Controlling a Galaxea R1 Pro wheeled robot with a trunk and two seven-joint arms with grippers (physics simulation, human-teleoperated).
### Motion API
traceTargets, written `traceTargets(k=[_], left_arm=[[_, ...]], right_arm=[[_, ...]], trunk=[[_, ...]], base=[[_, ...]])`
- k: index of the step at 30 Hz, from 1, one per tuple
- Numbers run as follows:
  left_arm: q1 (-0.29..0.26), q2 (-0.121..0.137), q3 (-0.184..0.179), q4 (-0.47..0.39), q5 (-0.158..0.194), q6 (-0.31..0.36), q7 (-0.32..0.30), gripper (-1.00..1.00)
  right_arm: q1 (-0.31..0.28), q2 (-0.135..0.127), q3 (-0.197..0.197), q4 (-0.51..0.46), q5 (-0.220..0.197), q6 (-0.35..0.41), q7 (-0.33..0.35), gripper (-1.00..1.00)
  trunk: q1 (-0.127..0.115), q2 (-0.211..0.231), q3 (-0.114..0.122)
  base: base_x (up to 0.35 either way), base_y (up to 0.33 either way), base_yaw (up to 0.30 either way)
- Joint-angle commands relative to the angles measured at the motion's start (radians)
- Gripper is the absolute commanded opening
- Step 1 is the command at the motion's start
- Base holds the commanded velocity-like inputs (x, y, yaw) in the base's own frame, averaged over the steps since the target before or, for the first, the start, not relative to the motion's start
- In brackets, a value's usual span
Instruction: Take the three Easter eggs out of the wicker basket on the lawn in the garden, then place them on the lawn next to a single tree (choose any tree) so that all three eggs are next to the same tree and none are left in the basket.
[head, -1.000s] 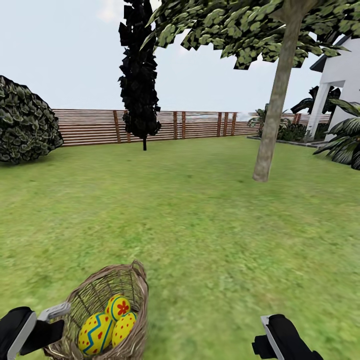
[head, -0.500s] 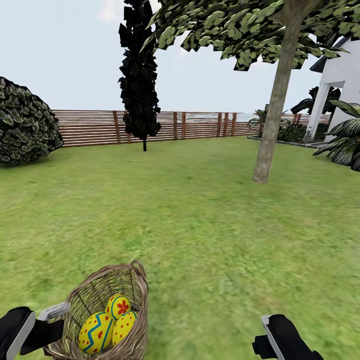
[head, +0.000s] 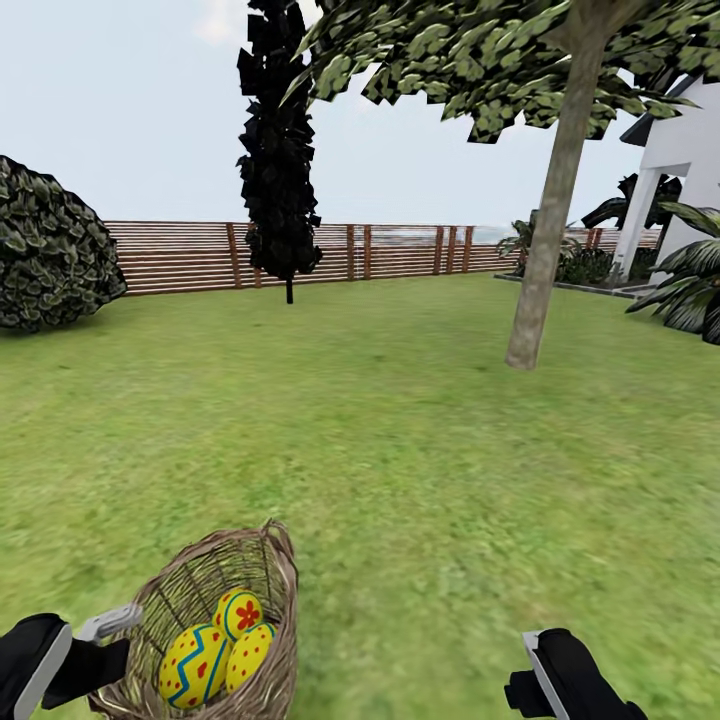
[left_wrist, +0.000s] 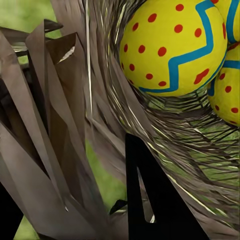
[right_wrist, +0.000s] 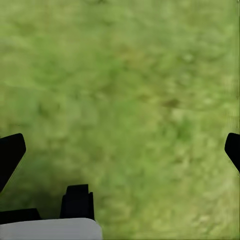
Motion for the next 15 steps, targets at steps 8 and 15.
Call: traceTargets(k=[8, 15], left_arm=[[-0.001, -0.002, 0.002, 0.0, 0.018, 0.004, -0.014, -1.0], [-0.001, -0.001, 0.004, 0.0, 0.019, 0.004, -0.014, -1.0]], right_arm=[[0.0, -0.002, -0.005, -0.001, 0.005, 0.004, 0.003, 1.0], [0.0, -0.002, -0.003, -0.001, 0.006, 0.005, 0.002, 1.0]], trunk=[[0.0, -0.001, -0.001], [0.0, -0.001, -0.001]], base=[[0.333, 0.0, -0.081], [0.337, 0.0, -0.203]])
